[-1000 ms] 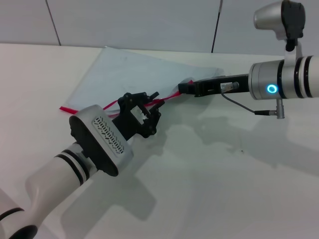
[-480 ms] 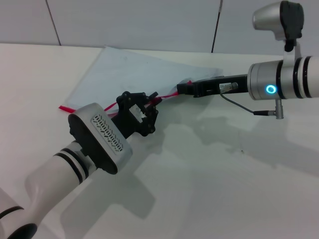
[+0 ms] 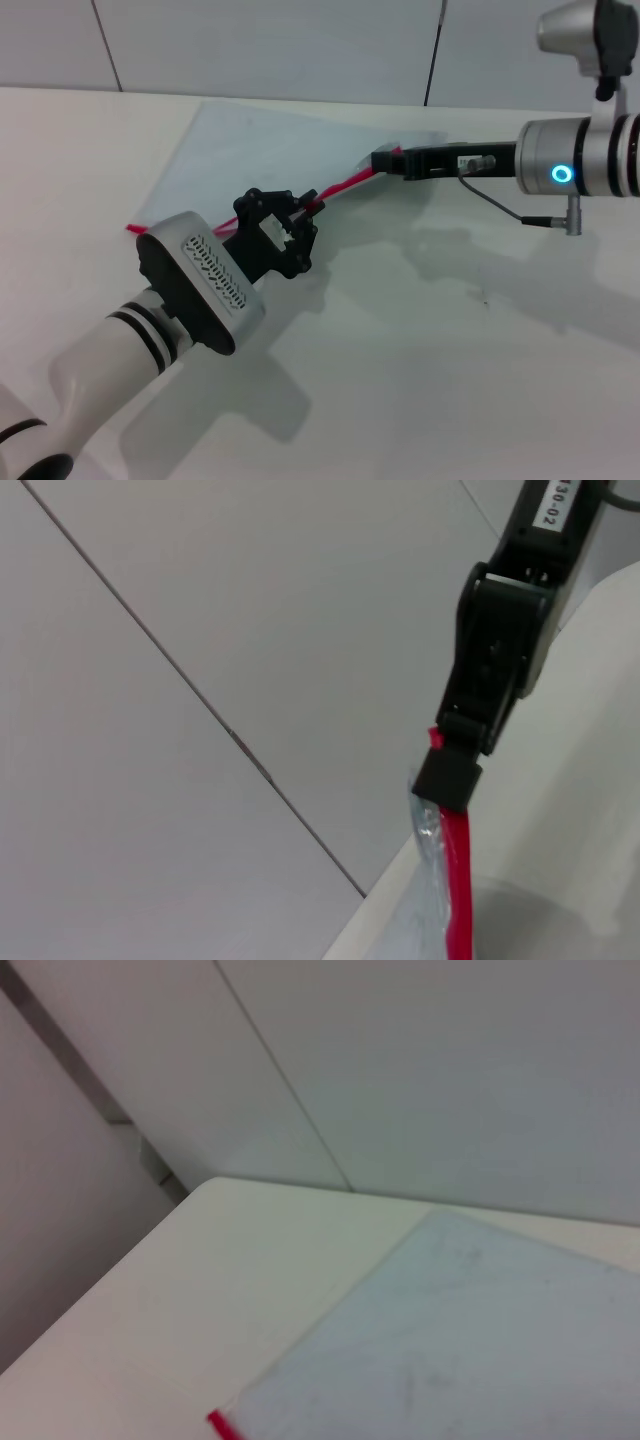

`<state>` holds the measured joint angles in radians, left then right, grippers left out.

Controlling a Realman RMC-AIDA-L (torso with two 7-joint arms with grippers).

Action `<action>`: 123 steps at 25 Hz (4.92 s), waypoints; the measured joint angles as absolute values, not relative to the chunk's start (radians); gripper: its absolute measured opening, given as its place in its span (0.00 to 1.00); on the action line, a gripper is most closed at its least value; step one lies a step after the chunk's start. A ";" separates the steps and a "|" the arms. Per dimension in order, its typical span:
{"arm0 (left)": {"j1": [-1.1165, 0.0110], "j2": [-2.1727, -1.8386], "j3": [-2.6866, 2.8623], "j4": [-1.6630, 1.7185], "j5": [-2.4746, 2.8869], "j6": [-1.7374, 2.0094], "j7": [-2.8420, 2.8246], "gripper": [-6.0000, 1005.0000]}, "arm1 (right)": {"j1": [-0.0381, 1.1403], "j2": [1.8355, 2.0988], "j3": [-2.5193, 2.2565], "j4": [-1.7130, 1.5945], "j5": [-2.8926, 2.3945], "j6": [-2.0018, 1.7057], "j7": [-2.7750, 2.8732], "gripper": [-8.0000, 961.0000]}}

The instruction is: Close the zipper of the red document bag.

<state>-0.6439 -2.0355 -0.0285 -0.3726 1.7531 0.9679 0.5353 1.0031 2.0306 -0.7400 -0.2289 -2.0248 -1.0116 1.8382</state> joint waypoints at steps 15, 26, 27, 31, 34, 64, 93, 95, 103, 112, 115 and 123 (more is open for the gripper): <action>-0.622 -2.037 -0.028 -0.374 1.755 0.960 0.535 0.09 | 0.901 2.022 -0.729 -0.316 -1.962 -1.020 1.852 0.03; -0.613 -2.037 -0.027 -0.374 1.755 0.938 0.535 0.08 | 0.787 2.009 -0.667 -0.416 -1.946 -1.027 1.886 0.03; -0.613 -2.037 -0.027 -0.374 1.755 0.938 0.535 0.08 | 0.777 2.008 -0.656 -0.425 -1.946 -1.031 1.887 0.03; -0.610 -2.037 -0.026 -0.374 1.755 0.938 0.535 0.08 | 0.741 2.001 -0.613 -0.449 -1.947 -1.047 1.888 0.03; -0.604 -2.037 -0.026 -0.374 1.755 0.938 0.535 0.08 | 0.715 1.997 -0.586 -0.461 -1.946 -1.052 1.889 0.03; -0.560 -2.035 -0.038 -0.367 1.746 1.091 0.535 0.38 | 0.662 1.990 -0.489 -0.498 -1.954 -0.986 1.890 0.04; -0.523 -2.031 -0.045 -0.340 1.640 1.289 0.426 0.60 | 0.750 2.020 -0.460 -0.467 -2.092 -0.853 1.830 0.20; -0.522 -2.031 -0.048 -0.334 1.639 1.300 0.379 0.60 | 0.754 2.021 -0.460 -0.461 -2.096 -0.842 1.821 0.20; -0.495 -2.025 -0.121 -0.272 1.627 1.344 0.153 0.59 | 0.742 2.036 -0.453 -0.384 -1.854 -0.932 1.493 0.19; -0.469 -2.022 -0.122 -0.195 1.622 1.432 -0.052 0.59 | 0.700 2.035 -0.451 -0.249 -1.570 -1.155 1.077 0.16; -0.464 -2.021 -0.123 -0.165 1.614 1.441 -0.123 0.59 | 0.694 2.035 -0.451 -0.199 -1.523 -1.227 0.962 0.15; -0.467 -2.019 -0.119 -0.131 1.613 1.443 -0.235 0.59 | 0.685 2.037 -0.450 -0.066 -1.442 -1.388 0.697 0.16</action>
